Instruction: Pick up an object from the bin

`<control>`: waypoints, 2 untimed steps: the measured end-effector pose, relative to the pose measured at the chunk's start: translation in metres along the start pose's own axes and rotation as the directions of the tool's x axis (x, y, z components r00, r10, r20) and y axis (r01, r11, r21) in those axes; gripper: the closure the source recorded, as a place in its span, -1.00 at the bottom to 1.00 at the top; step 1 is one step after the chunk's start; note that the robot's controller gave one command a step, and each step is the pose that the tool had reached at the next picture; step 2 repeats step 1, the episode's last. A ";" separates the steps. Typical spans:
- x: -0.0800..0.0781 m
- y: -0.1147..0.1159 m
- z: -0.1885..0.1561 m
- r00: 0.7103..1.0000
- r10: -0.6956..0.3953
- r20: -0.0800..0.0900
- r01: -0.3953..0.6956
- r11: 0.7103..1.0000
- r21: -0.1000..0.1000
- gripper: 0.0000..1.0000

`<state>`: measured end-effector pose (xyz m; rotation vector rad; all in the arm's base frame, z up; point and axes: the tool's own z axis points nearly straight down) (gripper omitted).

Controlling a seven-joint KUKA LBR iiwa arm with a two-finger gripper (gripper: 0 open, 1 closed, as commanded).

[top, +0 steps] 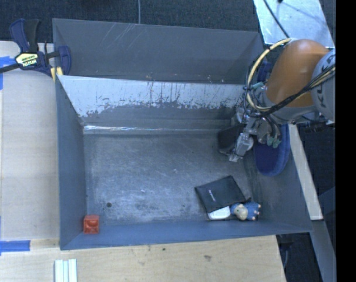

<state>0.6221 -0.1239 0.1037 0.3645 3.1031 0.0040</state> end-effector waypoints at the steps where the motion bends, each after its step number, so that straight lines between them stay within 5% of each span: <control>1: -0.005 -0.033 -0.098 1.000 0.014 -0.012 -0.014 1.000 0.006 1.00; 2: -0.005 -0.033 -0.098 1.000 0.014 -0.012 -0.014 1.000 0.006 1.00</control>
Offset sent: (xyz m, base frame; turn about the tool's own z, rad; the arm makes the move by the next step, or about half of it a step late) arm -0.0046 -0.0317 0.0962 0.0114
